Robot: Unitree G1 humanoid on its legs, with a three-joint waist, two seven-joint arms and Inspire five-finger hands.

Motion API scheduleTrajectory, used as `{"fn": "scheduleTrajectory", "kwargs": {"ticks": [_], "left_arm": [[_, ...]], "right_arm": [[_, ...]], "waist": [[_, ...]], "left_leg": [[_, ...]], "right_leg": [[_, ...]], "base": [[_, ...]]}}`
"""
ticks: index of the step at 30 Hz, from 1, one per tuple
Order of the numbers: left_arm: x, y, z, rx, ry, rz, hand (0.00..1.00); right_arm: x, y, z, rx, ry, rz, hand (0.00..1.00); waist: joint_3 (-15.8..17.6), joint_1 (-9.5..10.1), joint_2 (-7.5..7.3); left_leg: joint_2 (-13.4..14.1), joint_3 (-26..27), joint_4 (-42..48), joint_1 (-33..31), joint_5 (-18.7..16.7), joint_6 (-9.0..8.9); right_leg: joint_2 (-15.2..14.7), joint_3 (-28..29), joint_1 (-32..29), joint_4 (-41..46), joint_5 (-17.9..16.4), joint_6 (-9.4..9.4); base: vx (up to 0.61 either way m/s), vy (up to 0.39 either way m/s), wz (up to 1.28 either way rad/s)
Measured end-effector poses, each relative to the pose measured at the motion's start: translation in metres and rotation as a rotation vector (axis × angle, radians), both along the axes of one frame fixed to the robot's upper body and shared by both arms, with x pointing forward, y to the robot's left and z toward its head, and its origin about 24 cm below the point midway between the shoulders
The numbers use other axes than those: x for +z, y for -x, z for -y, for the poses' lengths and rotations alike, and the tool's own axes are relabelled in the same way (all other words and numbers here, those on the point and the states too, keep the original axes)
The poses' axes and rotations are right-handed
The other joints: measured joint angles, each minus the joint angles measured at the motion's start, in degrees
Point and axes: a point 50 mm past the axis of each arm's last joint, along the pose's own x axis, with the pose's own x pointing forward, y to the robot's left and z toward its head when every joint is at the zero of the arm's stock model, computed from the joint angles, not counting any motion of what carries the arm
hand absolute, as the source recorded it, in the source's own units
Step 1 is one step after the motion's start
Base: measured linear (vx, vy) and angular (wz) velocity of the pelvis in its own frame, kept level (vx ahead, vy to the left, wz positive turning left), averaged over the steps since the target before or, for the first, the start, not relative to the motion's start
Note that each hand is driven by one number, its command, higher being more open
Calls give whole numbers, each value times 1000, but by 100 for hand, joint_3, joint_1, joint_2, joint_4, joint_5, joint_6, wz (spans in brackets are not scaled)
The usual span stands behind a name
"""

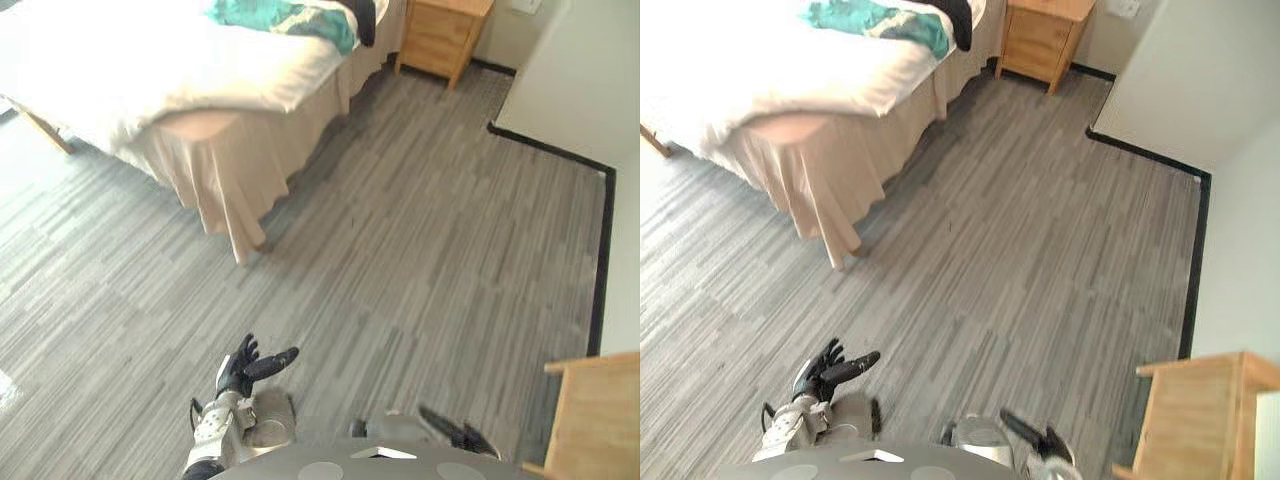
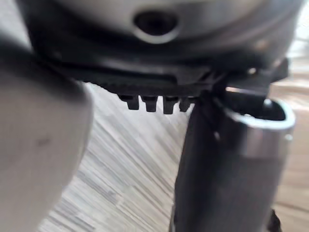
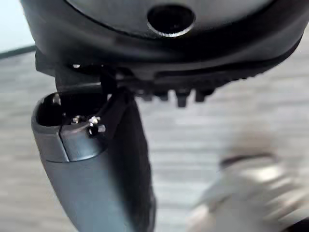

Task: Tidy up the quilt and then pick up the clothes from the bed and put them into the laundry hamper

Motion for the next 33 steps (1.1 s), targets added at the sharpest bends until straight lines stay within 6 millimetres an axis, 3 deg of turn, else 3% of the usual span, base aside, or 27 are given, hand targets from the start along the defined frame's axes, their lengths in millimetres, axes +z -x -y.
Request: {"fn": "scheduleTrajectory", "kwargs": {"ticks": [1, 2, 4, 5, 6, 7, 8, 9, 10, 12, 13, 14, 15, 16, 18, 19, 22, 24, 25, 26, 27, 30, 31, 33], "left_arm": [[0, 0, -1, 5, 2, 1, 100], [0, 1, -3, 38, 16, 3, 100], [-2, 6, -1, 41, 19, -12, 100], [-5, 11, 3, 22, 26, -41, 100], [-3, 5, -5, 0, -1, -34, 100], [-2, 2, -7, 0, 8, -26, 100], [-2, 2, -7, 4, 12, -24, 100], [-3, 4, -8, 19, 22, -34, 100], [-5, 7, -9, 34, 33, -56, 100], [-8, 11, -6, 32, 44, -81, 100], [-10, 15, -2, 32, 55, -93, 100], [-10, 15, -2, 32, 55, -93, 100], [-10, 15, 3, 21, 63, -96, 100], [-10, 11, 5, 9, 64, -90, 100], [-9, 3, 12, -21, 74, -84, 100], [-9, -1, 21, -31, 97, -83, 100], [-13, 5, 35, -30, 136, -117, 100], [-14, 9, 28, 1, 128, -127, 100], [-14, 10, 25, 14, 122, -127, 100], [-15, 17, 11, 53, 92, -139, 100], [-16, 19, 9, 81, 85, -150, 100], [-20, 29, 12, 106, 70, -191, 100], [-20, 29, 12, 106, 67, -192, 100], [-19, 28, 9, 115, 62, -181, 100]], "right_arm": [[2, -9, -3, 26, -1, 35, 100], [6, -21, -12, 78, -10, 93, 100], [6, -24, -30, 170, -26, 123, 100], [4, -19, -37, 189, -37, 114, 100], [2, -19, -43, 181, -52, 105, 100], [0, -18, -48, 141, -58, 92, 100], [0, -17, -49, 125, -54, 86, 100], [-3, -12, -49, 111, -44, 53, 100], [-3, -14, -46, 110, -40, 35, 100], [-4, -10, -41, 130, -9, 11, 100], [-3, -6, -36, 120, 10, 12, 100], [-3, -6, -36, 120, 10, 12, 100], [-2, 5, -29, 83, 35, 23, 100], [0, 5, -27, 48, 38, 47, 100], [1, 4, -27, -23, 14, 71, 100], [1, 6, -23, -55, 8, 78, 100], [1, 9, -17, -72, 1, 76, 100], [0, 6, -19, 20, -15, 74, 100], [0, 5, -20, 45, -22, 74, 100], [-1, 3, -32, 104, -55, 80, 100], [-1, -3, -34, 133, -66, 91, 100], [4, -18, -27, 215, -57, 114, 100], [3, -17, -25, 215, -55, 108, 100], [2, -14, -21, 185, -67, 86, 100]], "waist": [[1, 31, 15], [-6, 79, 27], [-168, 119, 95], [-431, 113, 172], [-437, 106, -88], [-507, 178, -265], [-506, 167, -308], [-508, 123, -342], [-507, 105, -348], [-504, 102, -257], [-543, 116, -175], [-543, 116, -175], [-632, 106, -65], [-666, 83, -114], [-678, -78, -179], [-649, -170, -137], [-608, -213, -67], [-603, -195, -73], [-601, -178, -99], [-631, -164, -315], [-642, -137, -237], [-640, -131, 81], [-628, -155, 105], [-538, -201, 101]], "left_leg": [[-18, 250, -145, -231, 36, -1], [1, 866, -597, -510, 250, -13], [195, 2549, -1985, -349, 1225, 163], [197, 3362, -2462, -109, 1199, 1822], [16, 3348, -2401, -80, 1096, 1674], [-267, 3320, -2605, 9, 914, 1775], [-363, 3238, -2627, 83, 838, 1768], [-505, 3008, -2620, 328, 649, 1751], [-598, 2705, -2620, 619, 536, 1730], [-731, 2104, -2967, 1227, 515, 1639], [-770, 1859, -3274, 1652, 547, 1441], [-770, 1859, -3274, 1652, 547, 1441], [-830, 1408, -3660, 2145, 541, 1236], [-874, 1060, -3822, 2379, 504, 1163], [-906, 342, -3896, 2544, 478, 1108], [-885, -176, -3902, 2673, 453, 1063], [-801, -1004, -3906, 3042, 340, 867], [-584, -1397, -3892, 3405, 117, 474], [-540, -1446, -3880, 3503, 53, 363], [-510, -1580, -3803, 3674, -118, 72], [-382, -1597, -3739, 3721, -224, -70], [105, -1262, -3593, 3572, -68, -321], [139, -1189, -3469, 3476, 19, -354], [474, -772, -2399, 2906, 472, -355]], "right_leg": [[12, 77, 223, -142, -6, 11], [8, 131, 641, -402, -66, 119], [165, 61, 1327, -706, -285, 531], [240, -19, 1514, -679, -375, 677], [43, -126, 1522, -544, -385, 694], [-204, -250, 1258, 97, -206, 957], [-288, -252, 1133, 519, -26, 937], [-393, -182, 889, 1508, 267, 1051], [-430, -57, 555, 2594, 451, 1299], [-389, 86, -1, 3848, 605, 1620], [-528, -118, -331, 4288, 560, 1537], [-528, -118, -331, 4288, 560, 1537], [-884, -439, -903, 4435, 396, 1241], [-1021, -435, -1294, 4199, 243, 969], [-1024, -246, -1783, 3609, 98, 745], [-975, -44, -1996, 3089, 79, 715], [-950, 596, -2182, 1969, 258, 827], [-921, 1127, -2211, 1148, 914, 781], [-903, 1196, -2203, 1047, 1203, 774], [-876, 1250, -2212, 990, 2071, 761], [-877, 1175, -2170, 1190, 1604, 849], [-638, 734, -2158, 1330, 1029, 754], [-642, 638, -2136, 1330, 976, 715], [-653, 193, -1634, 909, 903, 626]], "base": [[678, -90, -111], [774, -48, -100], [1009, -22, -73], [919, 17, -1], [931, 47, 29], [712, 63, 48], [968, 156, 64], [891, 189, 81], [733, 161, 82], [589, 61, 81], [652, 38, 65], [480, 6, 99], [453, -41, 120], [438, -71, 153], [398, -175, 188], [376, -223, 219], [369, -238, 187], [502, -405, 150], [524, -505, 124], [350, -399, 81], [405, -480, 57], [340, -460, 24], [261, -412, 64], [208, -379, 87]]}}
